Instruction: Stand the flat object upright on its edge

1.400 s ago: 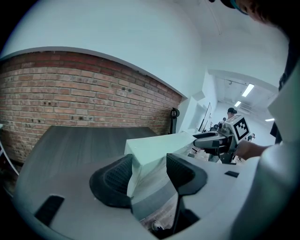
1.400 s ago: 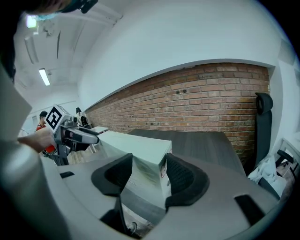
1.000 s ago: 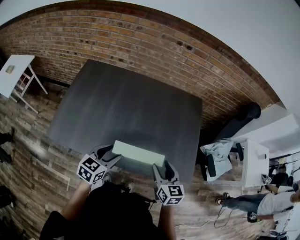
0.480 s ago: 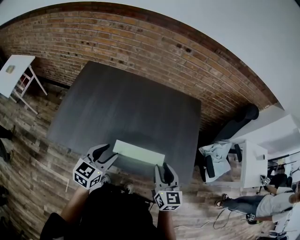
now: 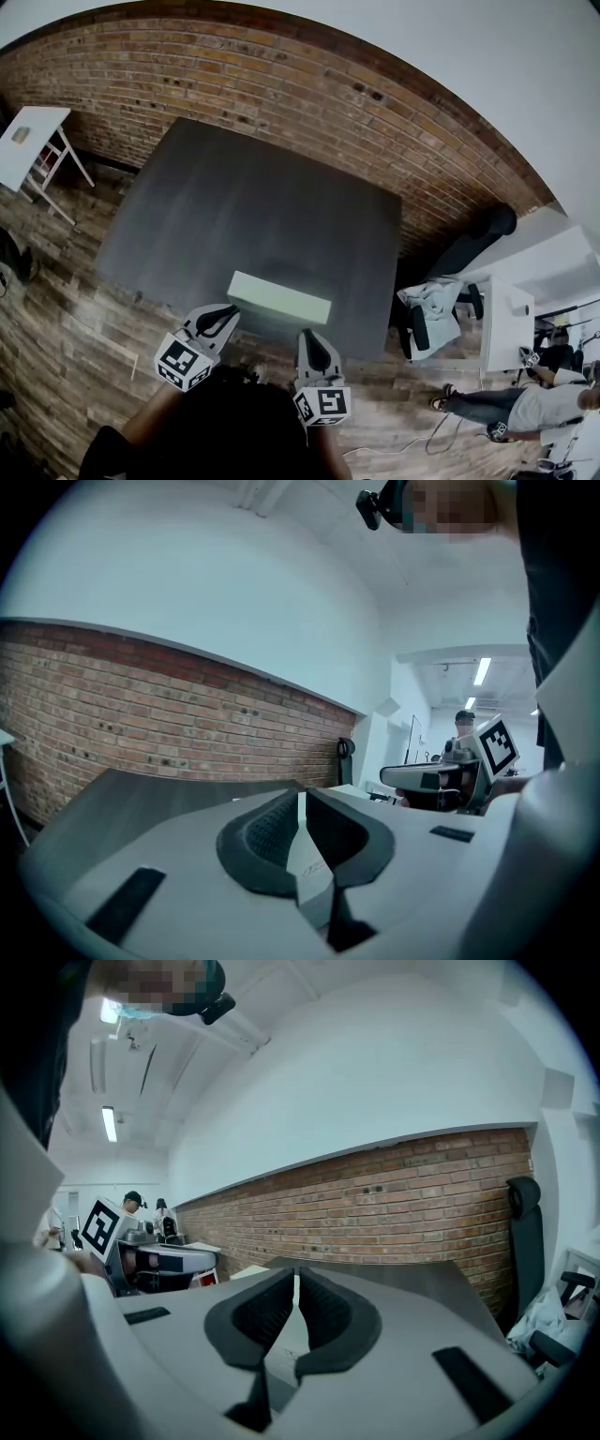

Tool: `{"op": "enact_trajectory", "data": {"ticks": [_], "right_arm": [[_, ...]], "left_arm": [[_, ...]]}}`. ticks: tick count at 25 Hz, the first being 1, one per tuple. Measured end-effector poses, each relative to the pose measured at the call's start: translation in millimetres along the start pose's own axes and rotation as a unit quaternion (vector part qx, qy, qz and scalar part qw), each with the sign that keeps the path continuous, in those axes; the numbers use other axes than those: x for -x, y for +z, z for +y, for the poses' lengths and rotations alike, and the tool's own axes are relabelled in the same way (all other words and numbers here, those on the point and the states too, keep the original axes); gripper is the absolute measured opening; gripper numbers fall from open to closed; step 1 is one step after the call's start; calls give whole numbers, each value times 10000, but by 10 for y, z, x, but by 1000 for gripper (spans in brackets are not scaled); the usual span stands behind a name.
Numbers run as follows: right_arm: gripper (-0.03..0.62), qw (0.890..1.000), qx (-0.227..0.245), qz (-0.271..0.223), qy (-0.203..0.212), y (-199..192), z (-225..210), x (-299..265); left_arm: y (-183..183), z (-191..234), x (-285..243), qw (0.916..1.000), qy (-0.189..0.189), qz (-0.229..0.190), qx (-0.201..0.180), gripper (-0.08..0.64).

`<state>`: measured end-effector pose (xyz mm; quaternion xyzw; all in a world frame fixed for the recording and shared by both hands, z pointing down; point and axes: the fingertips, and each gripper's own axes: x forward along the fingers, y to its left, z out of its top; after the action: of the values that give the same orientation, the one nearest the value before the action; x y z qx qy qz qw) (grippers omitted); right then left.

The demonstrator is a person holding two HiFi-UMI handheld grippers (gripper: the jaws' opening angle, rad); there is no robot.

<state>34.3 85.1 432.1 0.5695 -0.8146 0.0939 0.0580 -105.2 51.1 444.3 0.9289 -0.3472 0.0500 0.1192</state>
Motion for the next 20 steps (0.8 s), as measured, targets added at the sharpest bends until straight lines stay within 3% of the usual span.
{"op": "enact_trajectory", "data": {"ticks": [3,7,13,20], "right_arm": [[29,9999,-113,105,-52,-119,79,26],[25,9989,-410,202,-102,-301,134,76],[25,9987,-464,213,-91,-356,151,110],[25,9986,-479,217,-110,-356,141,117]], "left_arm": [[-132,-153,1,9998,-28,-46,-202,50],[-404,-374,-8,9993,-318,170,55,49],[-421,-501,-19,9989,-388,155,-230,49],[-432,-501,-54,9990,-401,116,-152,49]]}}
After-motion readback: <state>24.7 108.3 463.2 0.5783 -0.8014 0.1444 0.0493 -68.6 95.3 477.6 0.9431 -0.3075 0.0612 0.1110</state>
